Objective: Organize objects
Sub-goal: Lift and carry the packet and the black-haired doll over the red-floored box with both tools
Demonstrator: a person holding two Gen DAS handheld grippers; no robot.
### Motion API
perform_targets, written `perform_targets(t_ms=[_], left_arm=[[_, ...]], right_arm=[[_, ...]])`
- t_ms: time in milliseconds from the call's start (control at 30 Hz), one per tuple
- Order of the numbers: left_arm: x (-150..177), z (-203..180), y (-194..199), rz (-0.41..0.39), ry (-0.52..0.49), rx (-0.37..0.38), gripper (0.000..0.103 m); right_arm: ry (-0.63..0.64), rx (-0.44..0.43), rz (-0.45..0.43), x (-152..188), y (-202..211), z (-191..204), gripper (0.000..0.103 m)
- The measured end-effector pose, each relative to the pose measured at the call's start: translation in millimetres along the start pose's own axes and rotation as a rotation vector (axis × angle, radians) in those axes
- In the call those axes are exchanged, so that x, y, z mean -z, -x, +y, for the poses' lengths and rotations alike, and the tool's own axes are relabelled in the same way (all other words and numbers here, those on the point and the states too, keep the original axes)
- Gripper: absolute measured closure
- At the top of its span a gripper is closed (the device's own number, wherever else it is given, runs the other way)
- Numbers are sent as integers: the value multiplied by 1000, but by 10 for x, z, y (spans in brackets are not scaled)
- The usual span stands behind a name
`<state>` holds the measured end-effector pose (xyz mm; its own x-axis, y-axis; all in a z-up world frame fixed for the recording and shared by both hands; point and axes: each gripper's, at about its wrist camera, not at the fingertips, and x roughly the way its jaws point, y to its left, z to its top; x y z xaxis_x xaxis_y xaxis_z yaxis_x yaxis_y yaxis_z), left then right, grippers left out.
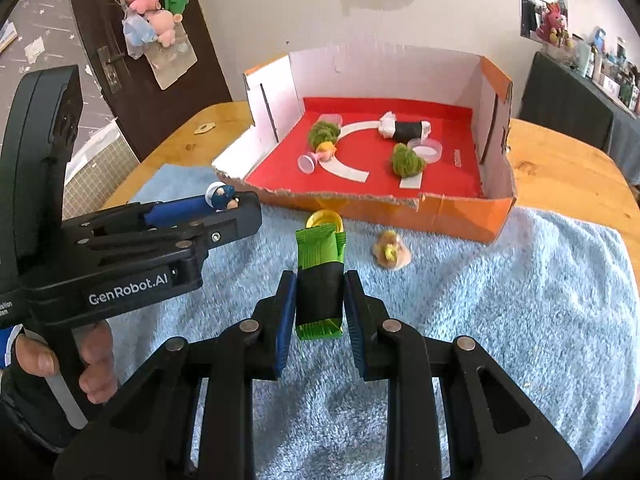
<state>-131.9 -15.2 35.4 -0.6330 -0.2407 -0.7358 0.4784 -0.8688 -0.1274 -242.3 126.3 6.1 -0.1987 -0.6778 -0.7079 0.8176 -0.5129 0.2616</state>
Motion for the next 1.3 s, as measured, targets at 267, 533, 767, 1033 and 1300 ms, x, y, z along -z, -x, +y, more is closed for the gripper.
perform_targets(t_ms=[267, 533, 767, 1033, 1300], left_arm=[[-129, -4, 6, -13, -6, 3, 48], [-283, -31, -3, -24, -16, 5, 48], [-373, -51, -36, -24, -23, 4, 48], [-510, -23, -153, -8, -20, 7, 48], [-593, 75, -391, 33, -5, 1, 48]], right_arm=[[-4, 5, -22, -154, 16, -28, 80], [-11, 6, -34, -292, 23, -83, 80], [-14, 12, -35, -417, -7, -145, 80], [-15, 21, -27, -550, -104, -219, 80], [-25, 28, -7, -670, -272, -311, 80]])
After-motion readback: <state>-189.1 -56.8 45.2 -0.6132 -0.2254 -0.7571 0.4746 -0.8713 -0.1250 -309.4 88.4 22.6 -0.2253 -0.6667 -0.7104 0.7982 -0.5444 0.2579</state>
